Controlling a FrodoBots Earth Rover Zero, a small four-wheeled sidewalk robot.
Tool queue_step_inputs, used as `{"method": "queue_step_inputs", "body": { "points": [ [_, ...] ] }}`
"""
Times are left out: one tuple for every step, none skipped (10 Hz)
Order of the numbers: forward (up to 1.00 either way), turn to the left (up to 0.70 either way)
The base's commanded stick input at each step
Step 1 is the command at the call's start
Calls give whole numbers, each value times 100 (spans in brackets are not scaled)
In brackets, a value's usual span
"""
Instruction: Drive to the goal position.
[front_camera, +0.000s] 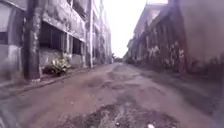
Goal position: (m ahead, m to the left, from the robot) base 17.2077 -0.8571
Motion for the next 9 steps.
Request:
{"method": "queue_step_inputs", "body": {
  "points": [
    [85,0],
    [85,0],
    [85,0],
    [85,0],
    [85,0],
    [85,0],
    [85,0],
    [85,0],
    [85,0]
  ]
}}
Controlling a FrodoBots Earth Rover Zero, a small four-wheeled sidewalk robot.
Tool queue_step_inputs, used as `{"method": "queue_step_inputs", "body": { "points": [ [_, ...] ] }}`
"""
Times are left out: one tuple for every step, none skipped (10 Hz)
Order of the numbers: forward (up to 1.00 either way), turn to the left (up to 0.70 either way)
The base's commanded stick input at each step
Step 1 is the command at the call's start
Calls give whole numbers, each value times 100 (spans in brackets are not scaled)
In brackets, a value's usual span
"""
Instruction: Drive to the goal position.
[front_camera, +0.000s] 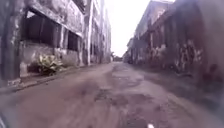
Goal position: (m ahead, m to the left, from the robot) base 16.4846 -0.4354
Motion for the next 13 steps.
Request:
{"method": "queue_step_inputs", "body": {
  "points": [
    [85,0],
    [85,0],
    [85,0],
    [85,0],
    [85,0],
    [85,0],
    [85,0],
    [85,0],
    [85,-3],
    [85,-16],
    [85,-11],
    [85,-4],
    [85,0]
  ]
}}
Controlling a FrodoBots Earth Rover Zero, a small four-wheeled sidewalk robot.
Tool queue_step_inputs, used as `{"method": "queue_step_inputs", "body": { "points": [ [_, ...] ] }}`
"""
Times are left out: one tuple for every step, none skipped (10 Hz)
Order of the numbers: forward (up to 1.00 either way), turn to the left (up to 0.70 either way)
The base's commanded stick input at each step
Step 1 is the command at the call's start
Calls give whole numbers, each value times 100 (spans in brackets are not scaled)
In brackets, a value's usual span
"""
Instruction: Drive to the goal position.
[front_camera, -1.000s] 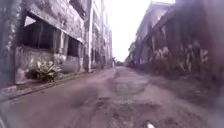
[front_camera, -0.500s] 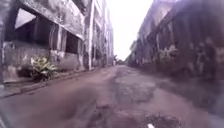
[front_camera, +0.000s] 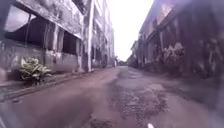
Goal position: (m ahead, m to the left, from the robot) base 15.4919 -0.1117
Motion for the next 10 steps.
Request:
{"method": "queue_step_inputs", "body": {
  "points": [
    [85,0],
    [85,0],
    [85,0],
    [85,0],
    [85,0],
    [85,0],
    [85,-1],
    [85,-4],
    [85,-29],
    [85,-33]
  ]
}}
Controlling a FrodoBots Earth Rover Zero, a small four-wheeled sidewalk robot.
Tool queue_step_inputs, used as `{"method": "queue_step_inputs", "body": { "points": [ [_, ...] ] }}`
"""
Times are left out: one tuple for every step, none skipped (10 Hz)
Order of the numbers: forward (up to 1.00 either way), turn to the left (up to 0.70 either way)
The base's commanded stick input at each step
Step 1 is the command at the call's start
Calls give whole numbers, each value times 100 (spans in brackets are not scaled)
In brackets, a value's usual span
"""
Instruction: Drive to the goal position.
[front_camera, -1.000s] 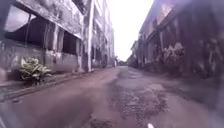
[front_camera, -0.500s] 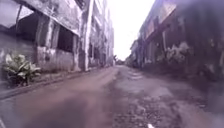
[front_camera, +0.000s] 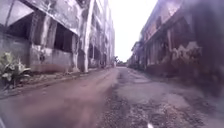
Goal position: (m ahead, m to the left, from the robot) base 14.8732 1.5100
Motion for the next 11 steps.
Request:
{"method": "queue_step_inputs", "body": {
  "points": [
    [85,-31],
    [85,-27],
    [85,-14],
    [85,0],
    [85,0],
    [85,0],
    [85,0],
    [85,0],
    [85,0],
    [85,0],
    [85,0]
  ]
}}
